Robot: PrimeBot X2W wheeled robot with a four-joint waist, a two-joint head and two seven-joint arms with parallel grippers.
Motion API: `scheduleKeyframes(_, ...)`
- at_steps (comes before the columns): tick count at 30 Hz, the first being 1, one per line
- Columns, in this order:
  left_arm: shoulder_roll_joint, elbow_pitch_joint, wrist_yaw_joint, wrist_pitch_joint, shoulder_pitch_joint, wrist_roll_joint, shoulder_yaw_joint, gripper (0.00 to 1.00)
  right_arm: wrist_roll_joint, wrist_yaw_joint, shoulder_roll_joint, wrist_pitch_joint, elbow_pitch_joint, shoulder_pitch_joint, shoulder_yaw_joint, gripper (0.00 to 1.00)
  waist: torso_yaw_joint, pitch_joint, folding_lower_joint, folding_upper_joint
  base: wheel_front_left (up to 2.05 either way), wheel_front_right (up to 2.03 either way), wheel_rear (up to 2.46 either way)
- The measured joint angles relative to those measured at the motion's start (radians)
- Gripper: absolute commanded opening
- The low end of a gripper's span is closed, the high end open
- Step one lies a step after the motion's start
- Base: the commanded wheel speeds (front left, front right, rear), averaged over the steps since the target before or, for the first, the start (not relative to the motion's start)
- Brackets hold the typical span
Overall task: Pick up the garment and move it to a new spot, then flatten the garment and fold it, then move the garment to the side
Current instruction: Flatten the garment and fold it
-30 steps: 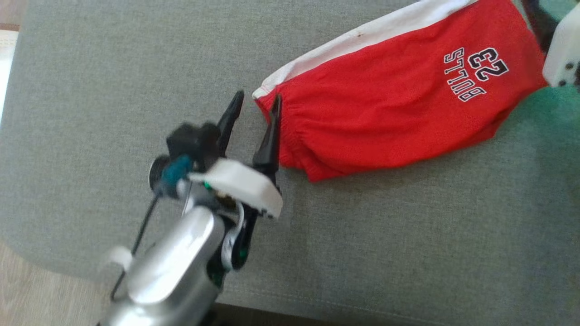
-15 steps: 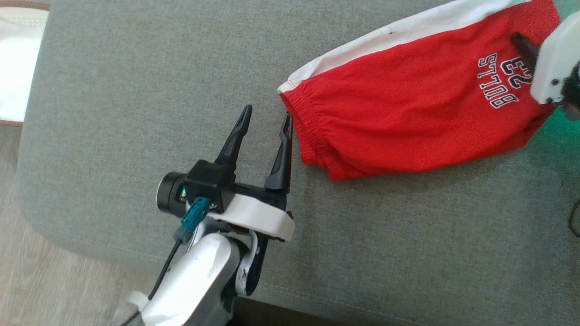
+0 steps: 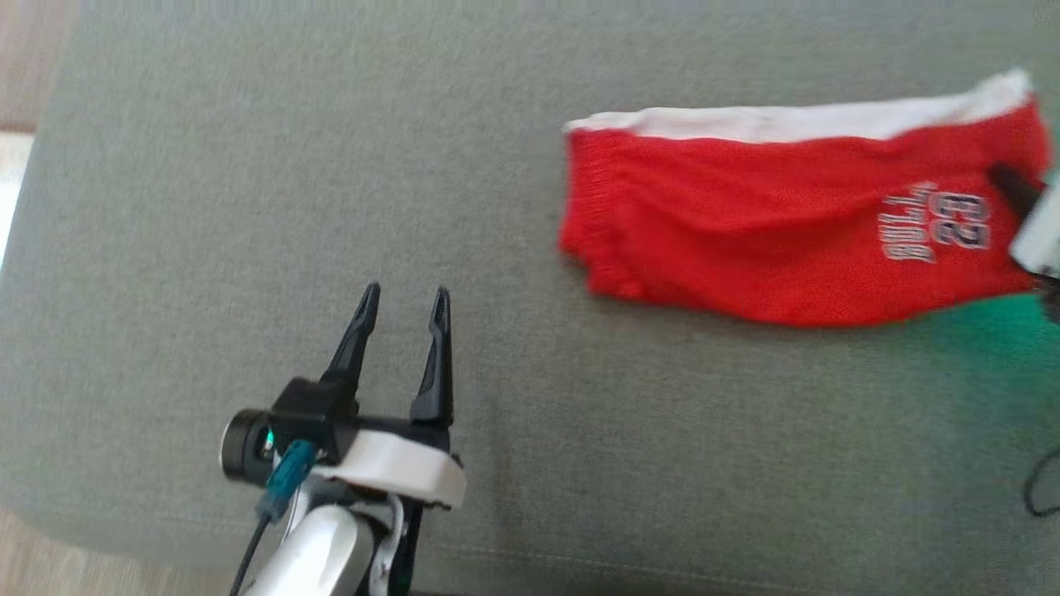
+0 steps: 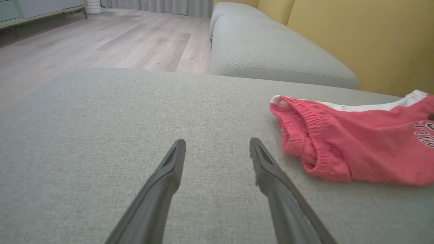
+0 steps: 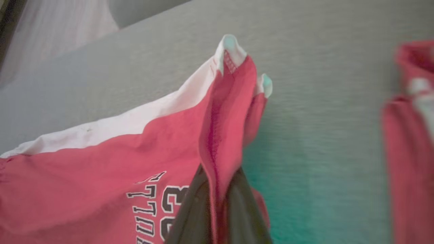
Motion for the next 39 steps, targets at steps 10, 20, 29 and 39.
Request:
scheduleKeyframes(10,-0.051,0.035,-0.065,0.0,0.103,0.025,0.059,1.0,-0.025,0.0,0.048,0.084,-0.136,0.031,-0.136,0.0,-0.026,-0.109,0.0,0.0,0.0,0.0,0.0)
scheduleKeyframes(20,-0.094,0.08,-0.127,0.0,0.128,0.042,0.069,1.0,-0.038,0.0,0.197,0.13,-0.176,0.026,0.05,0.0,0.024,-0.105,0.0,0.0,0.0,0.0,0.0)
scheduleKeyframes(29,-0.103,0.13,-0.151,0.0,0.096,0.039,0.042,1.0,0.065,0.0,0.195,-0.119,0.15,-0.026,0.183,0.0,0.124,-0.098,0.0,0.0,0.0,0.0,0.0)
scheduleKeyframes(39,-0.104,0.136,-0.133,0.0,0.117,0.021,0.022,1.0,0.263,0.0,0.194,-0.376,0.296,-0.091,0.347,1.0,0.119,-0.126,0.0,0.0,0.0,0.0,0.0)
